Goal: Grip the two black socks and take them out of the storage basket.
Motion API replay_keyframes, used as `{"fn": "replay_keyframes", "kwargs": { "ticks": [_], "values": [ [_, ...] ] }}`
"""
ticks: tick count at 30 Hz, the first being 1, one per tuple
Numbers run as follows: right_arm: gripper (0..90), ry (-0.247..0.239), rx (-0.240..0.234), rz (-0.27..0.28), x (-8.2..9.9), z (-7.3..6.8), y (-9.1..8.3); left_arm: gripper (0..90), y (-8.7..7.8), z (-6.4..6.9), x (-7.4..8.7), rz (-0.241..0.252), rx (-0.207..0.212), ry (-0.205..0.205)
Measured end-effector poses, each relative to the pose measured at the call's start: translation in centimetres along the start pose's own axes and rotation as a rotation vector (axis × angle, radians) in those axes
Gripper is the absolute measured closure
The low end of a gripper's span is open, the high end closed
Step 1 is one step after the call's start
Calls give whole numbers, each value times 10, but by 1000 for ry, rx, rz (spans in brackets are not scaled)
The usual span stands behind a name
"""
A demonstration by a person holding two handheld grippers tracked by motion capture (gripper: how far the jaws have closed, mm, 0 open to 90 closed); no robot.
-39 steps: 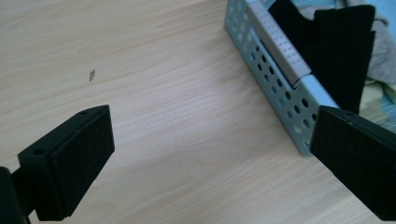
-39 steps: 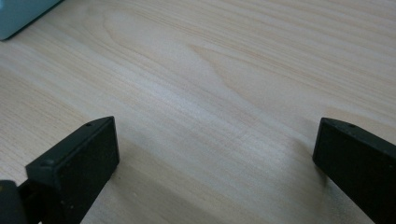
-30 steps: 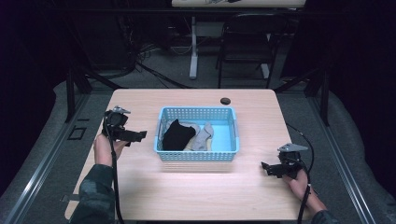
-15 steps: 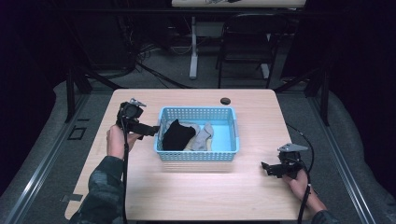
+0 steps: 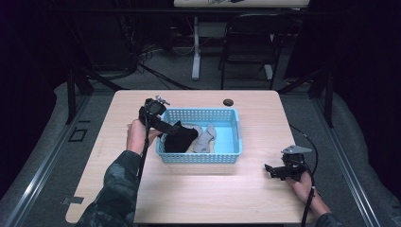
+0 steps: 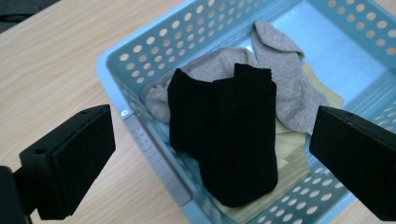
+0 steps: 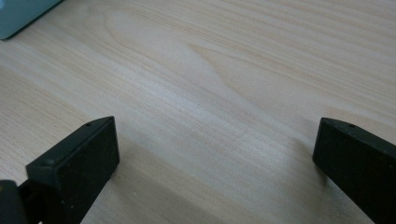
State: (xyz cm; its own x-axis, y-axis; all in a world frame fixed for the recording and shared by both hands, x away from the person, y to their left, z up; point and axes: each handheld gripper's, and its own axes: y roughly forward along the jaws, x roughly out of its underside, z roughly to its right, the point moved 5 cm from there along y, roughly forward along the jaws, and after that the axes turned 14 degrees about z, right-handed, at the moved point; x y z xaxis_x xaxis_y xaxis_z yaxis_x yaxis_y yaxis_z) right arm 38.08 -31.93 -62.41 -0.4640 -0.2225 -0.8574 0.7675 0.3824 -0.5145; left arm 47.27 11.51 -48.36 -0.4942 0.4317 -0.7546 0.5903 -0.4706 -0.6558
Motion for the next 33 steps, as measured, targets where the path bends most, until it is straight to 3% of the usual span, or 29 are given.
{"fn": "replay_keyframes", "kwargs": {
  "ticks": [6,16,22,26,33],
  "values": [
    [0,0,1,0,0,0,0,9,23,9,-1,-49,42,5],
    [0,-1,0,1,0,0,0,146,52,22,5,-128,58,28],
    [0,-2,-2,0,0,0,0,174,66,30,10,-178,74,41],
    [0,-2,-2,-1,0,0,0,212,74,34,13,-214,66,46],
    [0,-2,0,1,0,0,0,377,79,34,19,-264,24,66]
  ]
}}
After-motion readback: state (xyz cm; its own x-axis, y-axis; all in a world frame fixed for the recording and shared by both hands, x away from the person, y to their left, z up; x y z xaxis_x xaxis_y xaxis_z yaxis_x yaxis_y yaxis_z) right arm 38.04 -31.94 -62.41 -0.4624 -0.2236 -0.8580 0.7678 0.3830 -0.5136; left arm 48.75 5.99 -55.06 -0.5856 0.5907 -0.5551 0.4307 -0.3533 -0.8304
